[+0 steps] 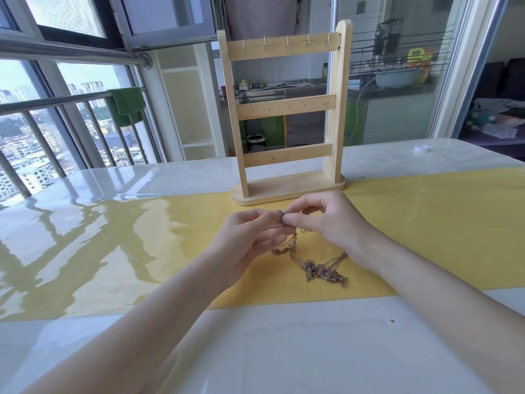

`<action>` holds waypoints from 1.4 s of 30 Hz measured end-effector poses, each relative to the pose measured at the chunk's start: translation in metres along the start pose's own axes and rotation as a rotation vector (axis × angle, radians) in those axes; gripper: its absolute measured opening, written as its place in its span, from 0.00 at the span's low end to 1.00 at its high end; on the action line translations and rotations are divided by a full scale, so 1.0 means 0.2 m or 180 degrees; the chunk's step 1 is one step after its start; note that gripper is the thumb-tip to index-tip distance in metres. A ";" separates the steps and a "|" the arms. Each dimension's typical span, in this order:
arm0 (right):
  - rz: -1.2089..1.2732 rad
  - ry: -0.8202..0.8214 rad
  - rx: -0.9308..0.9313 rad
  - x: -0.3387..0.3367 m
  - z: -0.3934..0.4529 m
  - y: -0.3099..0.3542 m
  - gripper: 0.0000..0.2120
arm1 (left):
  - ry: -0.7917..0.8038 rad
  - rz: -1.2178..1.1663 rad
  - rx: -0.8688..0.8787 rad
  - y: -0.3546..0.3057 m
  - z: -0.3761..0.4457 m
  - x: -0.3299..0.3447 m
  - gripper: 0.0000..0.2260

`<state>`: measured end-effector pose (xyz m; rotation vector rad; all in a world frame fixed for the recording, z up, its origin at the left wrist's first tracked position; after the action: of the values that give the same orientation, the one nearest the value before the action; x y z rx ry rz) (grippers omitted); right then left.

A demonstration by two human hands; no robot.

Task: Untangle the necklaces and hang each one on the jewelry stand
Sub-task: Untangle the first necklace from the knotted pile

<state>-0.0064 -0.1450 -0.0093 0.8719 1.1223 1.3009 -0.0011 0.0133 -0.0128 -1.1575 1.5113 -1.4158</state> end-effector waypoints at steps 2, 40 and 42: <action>-0.0183 0.0050 -0.0091 0.00 0.00 0.00 0.02 | 0.0035 0.0010 -0.0050 0.00 0.00 0.00 0.07; -0.0727 -0.0227 -0.0507 0.05 0.00 -0.11 0.05 | -0.0815 0.1992 0.1605 0.08 0.05 0.00 0.10; -0.0823 -0.0230 -0.0578 0.05 0.00 -0.11 0.04 | -0.0827 0.1992 0.1647 0.08 0.06 0.00 0.09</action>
<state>-0.0013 -0.1367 -0.0325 0.6125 1.0063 1.1280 0.0082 0.0101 -0.0296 -0.4640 1.0900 -1.0725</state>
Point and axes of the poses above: each hand's wrist, its own z-axis towards the middle knuckle, its own x-axis out of the palm, y = z × x, the point moved 1 cm from there along z, towards the middle knuckle, and after that the axes turned 10 degrees about z, right-handed, at the moved point
